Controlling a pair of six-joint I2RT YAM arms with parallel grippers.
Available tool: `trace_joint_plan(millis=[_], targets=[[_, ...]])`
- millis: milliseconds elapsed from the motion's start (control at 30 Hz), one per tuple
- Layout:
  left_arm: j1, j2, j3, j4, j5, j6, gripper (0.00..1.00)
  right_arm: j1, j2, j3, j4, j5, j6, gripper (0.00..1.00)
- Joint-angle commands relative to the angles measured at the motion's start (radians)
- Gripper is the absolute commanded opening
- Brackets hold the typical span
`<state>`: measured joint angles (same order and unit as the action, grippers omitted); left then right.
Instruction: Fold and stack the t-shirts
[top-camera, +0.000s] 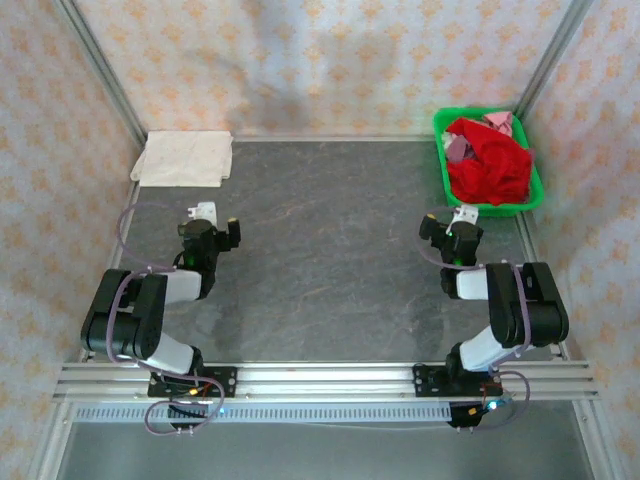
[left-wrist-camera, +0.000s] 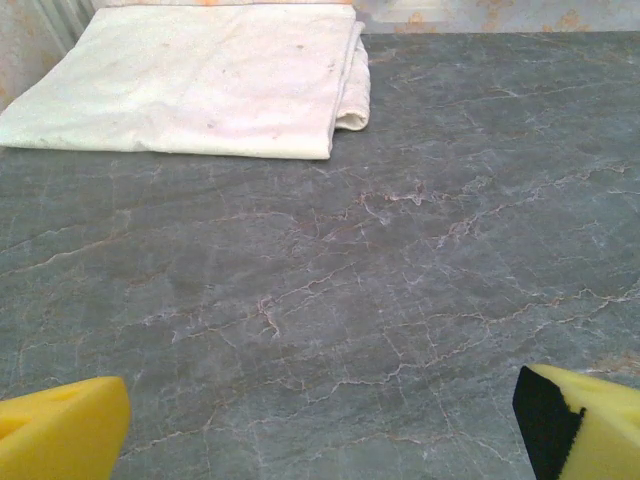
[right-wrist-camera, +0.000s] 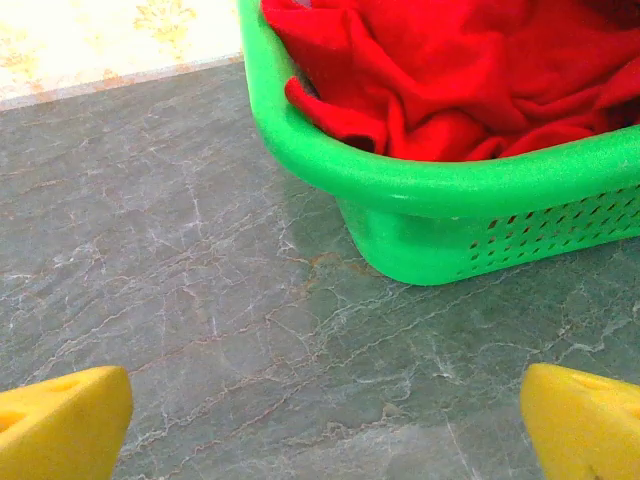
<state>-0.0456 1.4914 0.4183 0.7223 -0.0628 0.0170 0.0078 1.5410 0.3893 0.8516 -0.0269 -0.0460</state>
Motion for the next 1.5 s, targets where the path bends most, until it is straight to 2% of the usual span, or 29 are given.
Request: trace_joint_plan(millis=[0,733,800,833,933,1033,1100,1167,1300,1467], targets=[[0.003,0.003,0.025,-0.011,-0.003,0.002,1.00,0.003,0.006,0.016,-0.003,-0.007,-0.012,0.99],[0.006,0.001,0.022,-0.006,0.003,0.000,1.00,-0.008,0.002,0.010,0.006,-0.024,-0.001,0.99],[-0.003,-0.039,0.027,-0.035,-0.014,0.006,1.00,0.013,-0.052,-0.014,0.019,0.031,-0.007,0.99],[-0.016,-0.109,0.052,-0.138,-0.046,0.005,1.00,0.039,-0.156,-0.021,-0.060,0.096,-0.020,0.99],[-0.048,-0.345,0.114,-0.367,-0.124,-0.041,0.99,0.057,-0.418,0.053,-0.374,0.159,0.051,0.95],[-0.075,-0.517,0.184,-0.488,-0.155,-0.117,0.96,0.069,-0.479,0.230,-0.660,0.150,0.056,0.97],[-0.106,-0.546,0.266,-0.552,-0.134,-0.126,0.94,0.070,-0.449,0.349,-0.781,0.170,0.084,0.98],[-0.157,-0.515,0.361,-0.606,-0.107,-0.123,0.94,0.053,-0.388,0.472,-0.881,0.187,0.156,1.00],[-0.307,-0.327,0.611,-0.735,-0.024,-0.086,0.92,-0.060,-0.172,0.767,-1.109,0.079,0.300,0.99],[-0.524,-0.044,0.851,-0.837,0.046,-0.027,0.87,-0.171,0.076,1.089,-1.324,-0.035,0.290,0.94]])
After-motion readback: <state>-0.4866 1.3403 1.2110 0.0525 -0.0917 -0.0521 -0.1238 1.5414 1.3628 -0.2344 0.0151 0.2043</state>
